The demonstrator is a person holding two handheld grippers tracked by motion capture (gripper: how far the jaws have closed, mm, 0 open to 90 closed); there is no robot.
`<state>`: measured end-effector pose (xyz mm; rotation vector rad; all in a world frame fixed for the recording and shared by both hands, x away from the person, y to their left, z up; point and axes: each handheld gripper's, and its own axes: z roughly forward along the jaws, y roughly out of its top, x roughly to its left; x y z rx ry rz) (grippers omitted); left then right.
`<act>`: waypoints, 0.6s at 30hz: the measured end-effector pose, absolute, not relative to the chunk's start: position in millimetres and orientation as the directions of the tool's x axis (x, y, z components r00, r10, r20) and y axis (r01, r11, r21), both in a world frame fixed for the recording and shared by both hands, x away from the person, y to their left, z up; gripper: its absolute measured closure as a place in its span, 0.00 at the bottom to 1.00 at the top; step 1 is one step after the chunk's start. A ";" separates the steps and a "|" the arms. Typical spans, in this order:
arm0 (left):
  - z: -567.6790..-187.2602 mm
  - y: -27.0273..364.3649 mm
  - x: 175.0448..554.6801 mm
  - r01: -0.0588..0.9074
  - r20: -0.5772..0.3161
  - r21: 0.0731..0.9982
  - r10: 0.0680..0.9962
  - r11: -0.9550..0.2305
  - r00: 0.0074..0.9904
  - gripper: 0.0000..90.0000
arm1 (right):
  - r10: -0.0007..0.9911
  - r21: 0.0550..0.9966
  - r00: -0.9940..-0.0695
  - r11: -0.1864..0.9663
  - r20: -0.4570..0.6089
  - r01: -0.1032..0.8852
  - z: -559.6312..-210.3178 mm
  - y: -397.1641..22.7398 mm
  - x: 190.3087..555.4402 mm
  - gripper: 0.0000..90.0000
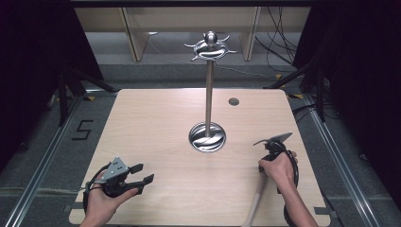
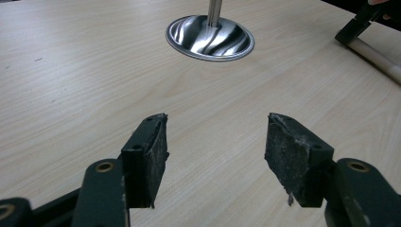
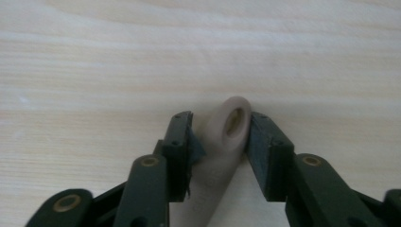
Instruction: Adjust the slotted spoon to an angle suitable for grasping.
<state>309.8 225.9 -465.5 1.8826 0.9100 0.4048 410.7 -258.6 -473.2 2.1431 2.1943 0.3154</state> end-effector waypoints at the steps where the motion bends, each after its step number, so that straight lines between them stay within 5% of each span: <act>1: -465.4 226.0 309.7 0.416 -0.104 0.874 0.739 -0.251 0.665 0.43 | 0.991 0.175 0.039 -0.061 0.130 0.983 -471.7 -251.8 412.0 0.72; 2: -465.3 226.1 309.7 0.416 -0.105 0.874 0.739 -0.250 0.665 0.43 | 0.988 0.230 0.051 -0.083 0.143 0.970 -475.6 -248.8 411.7 0.73; 3: -465.3 226.2 309.7 0.416 -0.105 0.874 0.739 -0.250 0.665 0.43 | 0.993 0.197 -0.003 -0.020 0.115 0.980 -472.4 -252.0 413.5 0.74; 11: -465.4 225.8 309.8 0.417 -0.106 0.873 0.737 -0.252 0.667 0.43 | 0.992 0.225 0.024 -0.052 0.125 0.973 -472.0 -246.0 413.8 0.74; 18: -464.9 225.1 309.0 0.422 -0.102 0.870 0.743 -0.256 0.661 0.43 | 0.994 0.150 0.029 -0.045 0.108 0.988 -470.1 -245.4 410.1 0.68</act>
